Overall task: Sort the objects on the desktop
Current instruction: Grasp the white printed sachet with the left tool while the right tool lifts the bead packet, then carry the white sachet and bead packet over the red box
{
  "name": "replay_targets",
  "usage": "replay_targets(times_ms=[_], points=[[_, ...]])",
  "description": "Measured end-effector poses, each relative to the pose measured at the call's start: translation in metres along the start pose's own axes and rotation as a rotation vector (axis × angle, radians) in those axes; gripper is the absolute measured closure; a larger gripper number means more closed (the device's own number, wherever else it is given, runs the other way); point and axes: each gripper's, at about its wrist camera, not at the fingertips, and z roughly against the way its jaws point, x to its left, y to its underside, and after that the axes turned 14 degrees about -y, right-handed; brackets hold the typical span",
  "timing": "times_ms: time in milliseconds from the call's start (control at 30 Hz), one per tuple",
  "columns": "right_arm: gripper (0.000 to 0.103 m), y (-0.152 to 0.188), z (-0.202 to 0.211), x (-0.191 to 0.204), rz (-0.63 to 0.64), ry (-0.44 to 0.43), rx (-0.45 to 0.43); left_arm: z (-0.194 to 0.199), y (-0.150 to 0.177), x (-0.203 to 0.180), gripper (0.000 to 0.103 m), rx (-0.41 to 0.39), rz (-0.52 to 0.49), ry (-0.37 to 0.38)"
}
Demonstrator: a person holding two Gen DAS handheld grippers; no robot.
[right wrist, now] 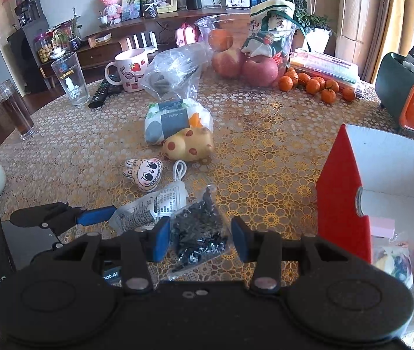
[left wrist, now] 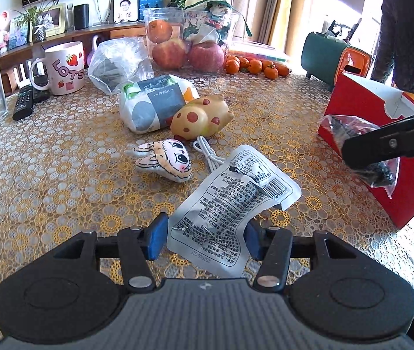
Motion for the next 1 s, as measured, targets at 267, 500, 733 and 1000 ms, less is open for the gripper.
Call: replay_targets(times_ms=[267,500,733,1000], points=[[0.059,0.012,0.021,-0.005,-0.022,0.012,-0.018,0.010,0.007,0.005,0.051,0.014,0.040,0.025],[0.059,0.019,0.035,-0.010,-0.033,0.028,-0.029,0.021,0.009,0.005,0.052,0.009,0.064,0.043],[0.059,0.024,0.051,-0.015,-0.038,0.033,-0.032,0.035,0.004,0.001,0.052,0.004,0.066,0.048],[0.059,0.028,0.082,-0.030,-0.042,0.052,-0.075,0.065,-0.014,-0.017,0.052,-0.034,0.035,0.072]])
